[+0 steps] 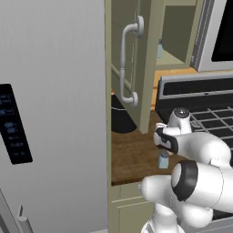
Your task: Put the shaker and condiment bottle from the counter next to their counterparts in the cabinet.
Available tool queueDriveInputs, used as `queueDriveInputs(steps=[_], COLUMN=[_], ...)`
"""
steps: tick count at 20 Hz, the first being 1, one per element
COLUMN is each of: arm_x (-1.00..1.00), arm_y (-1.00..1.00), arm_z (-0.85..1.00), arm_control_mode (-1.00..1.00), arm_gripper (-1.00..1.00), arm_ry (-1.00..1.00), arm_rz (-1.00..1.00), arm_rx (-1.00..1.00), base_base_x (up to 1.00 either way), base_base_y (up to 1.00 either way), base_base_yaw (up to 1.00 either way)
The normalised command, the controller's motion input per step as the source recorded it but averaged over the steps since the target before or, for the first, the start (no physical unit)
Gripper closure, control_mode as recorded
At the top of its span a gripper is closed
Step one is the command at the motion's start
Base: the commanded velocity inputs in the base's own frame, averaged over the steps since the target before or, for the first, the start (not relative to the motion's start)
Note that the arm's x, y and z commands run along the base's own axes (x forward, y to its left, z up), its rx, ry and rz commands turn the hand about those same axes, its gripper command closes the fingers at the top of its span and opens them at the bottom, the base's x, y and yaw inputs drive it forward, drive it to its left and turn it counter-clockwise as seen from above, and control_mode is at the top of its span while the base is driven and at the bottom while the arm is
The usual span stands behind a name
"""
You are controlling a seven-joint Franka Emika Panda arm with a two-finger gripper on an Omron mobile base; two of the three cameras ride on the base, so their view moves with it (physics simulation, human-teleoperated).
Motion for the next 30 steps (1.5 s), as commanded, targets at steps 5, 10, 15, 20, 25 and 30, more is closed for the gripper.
queueDriveInputs(steps=[5, 10, 15, 20, 25, 30], arm_x=[0.17, 0.09, 0.02, 0.0, 0.0, -0.03], arm_y=[-0.1, -0.28, -0.24, -0.01, 0.0, 0.01], arm_z=[-0.17, -0.22, -0.05, 0.12, 0.49, 0.56], arm_control_mode=[-1.0, -1.0, -1.0, -1.0, -1.0, -1.0], arm_gripper=[1.0, 1.0, 1.0, 1.0, 1.0, 1.0], arm_ry=[0.0, 0.0, 0.0, -0.01, -0.03, -0.05], arm_rz=[-0.01, -0.03, -0.01, 0.03, 0.14, 0.19], arm_rx=[0.0, 0.0, 0.03, 0.07, 0.02, 0.0], base_base_x=[0.0, 0.0, 0.0, 0.0, 0.0, 0.0], base_base_y=[0.0, 0.0, 0.0, 0.0, 0.0, 0.0], base_base_yaw=[0.0, 0.0, 0.0, 0.0, 0.0, 0.0])
